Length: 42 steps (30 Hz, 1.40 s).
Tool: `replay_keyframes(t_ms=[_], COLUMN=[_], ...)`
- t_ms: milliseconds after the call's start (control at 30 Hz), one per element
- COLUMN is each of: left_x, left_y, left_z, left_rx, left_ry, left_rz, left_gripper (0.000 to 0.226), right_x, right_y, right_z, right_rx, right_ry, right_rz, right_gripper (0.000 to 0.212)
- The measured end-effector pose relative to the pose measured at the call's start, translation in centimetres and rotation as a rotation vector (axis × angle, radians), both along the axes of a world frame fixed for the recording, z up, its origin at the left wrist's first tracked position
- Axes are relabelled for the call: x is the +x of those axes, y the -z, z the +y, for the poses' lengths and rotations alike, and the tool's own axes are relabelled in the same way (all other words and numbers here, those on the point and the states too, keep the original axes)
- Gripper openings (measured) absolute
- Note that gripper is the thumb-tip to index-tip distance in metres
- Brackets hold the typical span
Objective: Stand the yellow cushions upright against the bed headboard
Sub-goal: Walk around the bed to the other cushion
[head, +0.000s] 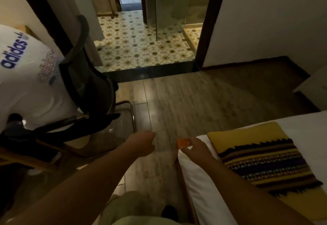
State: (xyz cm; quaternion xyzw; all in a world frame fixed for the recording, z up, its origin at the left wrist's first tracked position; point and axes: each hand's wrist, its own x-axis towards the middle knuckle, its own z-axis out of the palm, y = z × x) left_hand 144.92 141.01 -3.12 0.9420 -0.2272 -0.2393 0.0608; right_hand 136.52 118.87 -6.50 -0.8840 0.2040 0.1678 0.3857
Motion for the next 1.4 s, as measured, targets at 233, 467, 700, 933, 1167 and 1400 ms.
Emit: replay_keyframes(t_ms=[233, 467, 700, 933, 1167, 1400], left_x=[15.6, 31.7, 40.6, 44.4, 45.2, 40.7], left_y=[2.6, 3.3, 2.4, 3.0, 3.0, 2.3], left_z=[-3.7, -9.8, -19.4, -30.5, -45.6, -60.2], left_rx=[0.033, 0.051, 0.045, 0.091, 0.164, 0.151], left_ry=[0.079, 0.235, 0.463, 0.681, 0.927, 1.167], left_rz=[0.092, 0.151, 0.174, 0.186, 0.111, 0.153], left_gripper=[0.057, 0.055, 0.058, 0.062, 0.059, 0.056], right_x=[12.9, 23.8, 29.2, 30.8, 30.6, 26.0], right_y=[2.0, 3.3, 2.8, 3.0, 4.4, 3.5], right_z=[-4.3, -8.2, -12.6, -19.2, -29.2, -37.7], right_rx=[0.054, 0.102, 0.099, 0.111, 0.081, 0.107], right_ry=[0.117, 0.378, 0.578, 0.778, 0.900, 1.125], right_rz=[0.069, 0.129, 0.147, 0.135, 0.119, 0.075], right_gripper=[0.036, 0.053, 0.051, 0.073, 0.022, 0.040])
